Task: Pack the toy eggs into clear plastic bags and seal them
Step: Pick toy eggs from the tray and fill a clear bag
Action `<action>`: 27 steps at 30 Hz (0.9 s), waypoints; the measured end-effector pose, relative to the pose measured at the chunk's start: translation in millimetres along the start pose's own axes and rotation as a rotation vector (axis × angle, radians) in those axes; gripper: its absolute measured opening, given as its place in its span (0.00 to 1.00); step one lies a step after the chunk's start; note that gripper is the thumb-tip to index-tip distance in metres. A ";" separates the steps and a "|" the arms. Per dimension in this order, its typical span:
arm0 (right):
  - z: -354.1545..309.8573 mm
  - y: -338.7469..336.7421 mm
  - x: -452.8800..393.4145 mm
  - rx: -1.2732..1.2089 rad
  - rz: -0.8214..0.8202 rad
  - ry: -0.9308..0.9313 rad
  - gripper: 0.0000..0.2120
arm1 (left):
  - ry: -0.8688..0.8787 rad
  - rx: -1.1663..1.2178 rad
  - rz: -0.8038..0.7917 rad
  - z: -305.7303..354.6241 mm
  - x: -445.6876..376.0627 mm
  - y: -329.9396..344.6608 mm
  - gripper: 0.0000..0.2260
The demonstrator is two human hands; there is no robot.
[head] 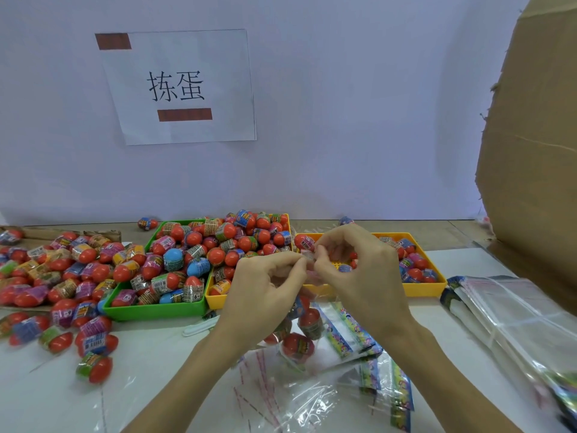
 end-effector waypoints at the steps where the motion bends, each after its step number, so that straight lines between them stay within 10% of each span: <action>1: 3.2 -0.7 -1.5 -0.014 0.015 0.049 0.05 | -0.017 0.026 0.017 -0.1 -0.7 -1.0 0.10; 14: 66.9 -34.6 -27.0 -0.135 0.418 0.501 0.04 | -0.126 0.331 0.267 -1.4 -12.8 -22.9 0.12; 22: 46.0 -9.7 -13.7 -0.138 -0.681 0.239 0.03 | -0.065 0.291 0.329 -3.8 -16.1 -30.2 0.11; 27: 39.7 7.1 -4.4 0.100 -0.709 0.077 0.03 | -0.064 0.289 0.338 -2.8 -15.7 -30.6 0.10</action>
Point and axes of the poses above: each hand's wrist, its own x-axis away from the middle knuckle, its own y-axis out of the palm, z = x × y, the point moved 1 cm from there along -x, towards the middle knuckle, and after that the axes turned 14 degrees about x, right-handed, at the moved point
